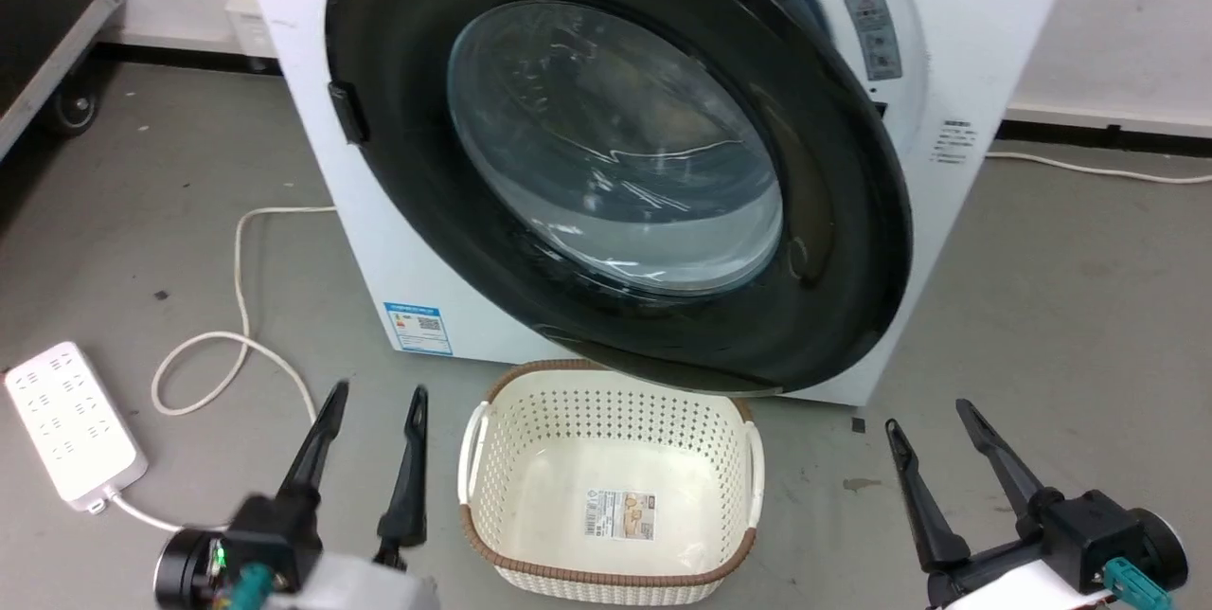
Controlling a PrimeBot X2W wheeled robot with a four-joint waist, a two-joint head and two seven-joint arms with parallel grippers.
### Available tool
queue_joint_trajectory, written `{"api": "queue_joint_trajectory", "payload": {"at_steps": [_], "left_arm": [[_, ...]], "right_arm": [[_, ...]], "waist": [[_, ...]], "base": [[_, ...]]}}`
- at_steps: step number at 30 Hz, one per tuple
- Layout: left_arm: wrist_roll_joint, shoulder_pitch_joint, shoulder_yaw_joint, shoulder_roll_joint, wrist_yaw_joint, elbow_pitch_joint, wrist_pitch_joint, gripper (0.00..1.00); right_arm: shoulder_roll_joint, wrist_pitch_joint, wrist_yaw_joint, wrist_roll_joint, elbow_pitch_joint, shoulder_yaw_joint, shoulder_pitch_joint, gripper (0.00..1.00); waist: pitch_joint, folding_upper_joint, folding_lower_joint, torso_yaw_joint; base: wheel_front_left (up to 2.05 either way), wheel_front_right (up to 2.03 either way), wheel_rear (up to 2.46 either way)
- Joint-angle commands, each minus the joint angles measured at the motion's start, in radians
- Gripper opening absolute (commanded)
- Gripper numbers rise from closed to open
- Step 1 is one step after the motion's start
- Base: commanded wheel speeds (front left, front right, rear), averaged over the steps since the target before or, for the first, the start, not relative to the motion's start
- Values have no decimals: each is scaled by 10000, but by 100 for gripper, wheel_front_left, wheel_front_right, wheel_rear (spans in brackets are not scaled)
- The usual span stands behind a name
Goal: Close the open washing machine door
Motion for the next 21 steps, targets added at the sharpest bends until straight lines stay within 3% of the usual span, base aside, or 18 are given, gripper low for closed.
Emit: {"api": "queue_joint_trajectory", "payload": {"at_steps": [1,4,10,11,12,21], "left_arm": [[397,265,109,-92,95,-57,-50,100],[1331,673,199,-377,262,-151,-51,100],[1756,914,190,-783,-46,197,-52,100],[1803,852,235,-797,-127,262,-52,100],[1845,782,279,-817,-209,318,-52,100],[2486,22,394,-1457,-500,426,-52,100]], "right_arm": [[40,-41,-7,-44,-1,22,161,100],[76,-41,-7,-41,94,39,230,100],[110,-41,-7,2,311,115,206,100],[98,-41,-7,50,340,165,174,67],[40,-41,-7,72,319,264,117,0],[-1500,425,-7,1167,-140,1349,-1580,0]], "waist": [[-3,0,1,49],[-15,0,1,149],[112,0,1,294],[169,0,1,327],[234,0,1,369],[1669,0,1,1224]], "base": [[0,0,0],[0,0,0],[0,0,0],[0,0,0],[0,0,0],[0,0,0]]}}
